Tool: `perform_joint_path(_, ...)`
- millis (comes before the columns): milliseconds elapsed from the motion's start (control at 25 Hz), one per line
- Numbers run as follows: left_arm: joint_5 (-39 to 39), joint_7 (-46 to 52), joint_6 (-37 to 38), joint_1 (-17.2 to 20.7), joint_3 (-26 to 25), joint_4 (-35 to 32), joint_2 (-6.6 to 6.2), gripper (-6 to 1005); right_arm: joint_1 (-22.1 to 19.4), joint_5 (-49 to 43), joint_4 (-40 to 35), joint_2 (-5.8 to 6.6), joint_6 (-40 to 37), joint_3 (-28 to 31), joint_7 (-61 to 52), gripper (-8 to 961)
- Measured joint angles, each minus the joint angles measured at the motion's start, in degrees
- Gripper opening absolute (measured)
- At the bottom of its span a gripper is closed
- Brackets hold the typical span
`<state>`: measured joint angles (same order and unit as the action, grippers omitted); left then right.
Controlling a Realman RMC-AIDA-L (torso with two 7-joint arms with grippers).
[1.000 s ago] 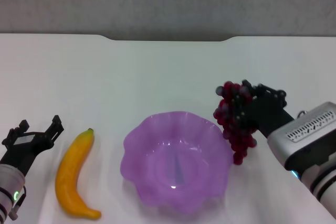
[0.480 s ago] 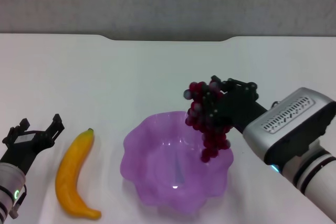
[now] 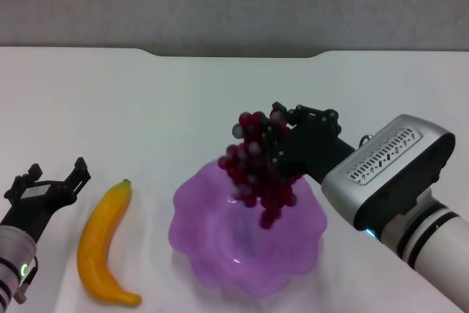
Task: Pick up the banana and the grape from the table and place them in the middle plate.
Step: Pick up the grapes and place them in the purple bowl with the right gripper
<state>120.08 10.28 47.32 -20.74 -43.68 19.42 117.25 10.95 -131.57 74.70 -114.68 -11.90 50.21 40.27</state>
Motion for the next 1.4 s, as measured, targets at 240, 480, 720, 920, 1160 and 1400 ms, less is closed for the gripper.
perform_joint_path(240, 0.0, 0.0, 0.2, -0.1, 0.0, 0.1, 0.05, 883, 3.0, 2.1, -4.9, -0.32, 1.4, -1.4, -0.5, 215)
perform_joint_path(480, 0.0, 0.0, 0.4, -0.1, -0.1, 0.2, 0.08, 882, 7.6, 6.4, -8.9, -0.39, 6.4, -1.9, -0.6, 216)
perform_joint_path(720, -0.1, 0.1, 0.4, 0.0, -0.1, 0.1, 0.08, 883, 7.2, 6.7, -10.6, -0.38, 6.7, -2.0, -0.6, 211)
perform_joint_path(920, -0.1, 0.2, 0.4, 0.2, -0.2, 0.0, 0.05, 883, 6.8, 8.1, -11.6, -0.2, 7.4, -0.7, -0.7, 208)
perform_joint_path(1160, -0.1, 0.1, 0.4, 0.0, -0.1, 0.0, 0.11, 882, 7.7, 9.4, -13.9, -0.32, 10.2, 1.6, -1.0, 207)
perform_joint_path(1400, -0.1, 0.1, 0.4, 0.0, -0.1, 0.0, 0.1, 883, 8.3, 9.4, -14.8, -0.28, 10.2, 1.6, -0.8, 326)
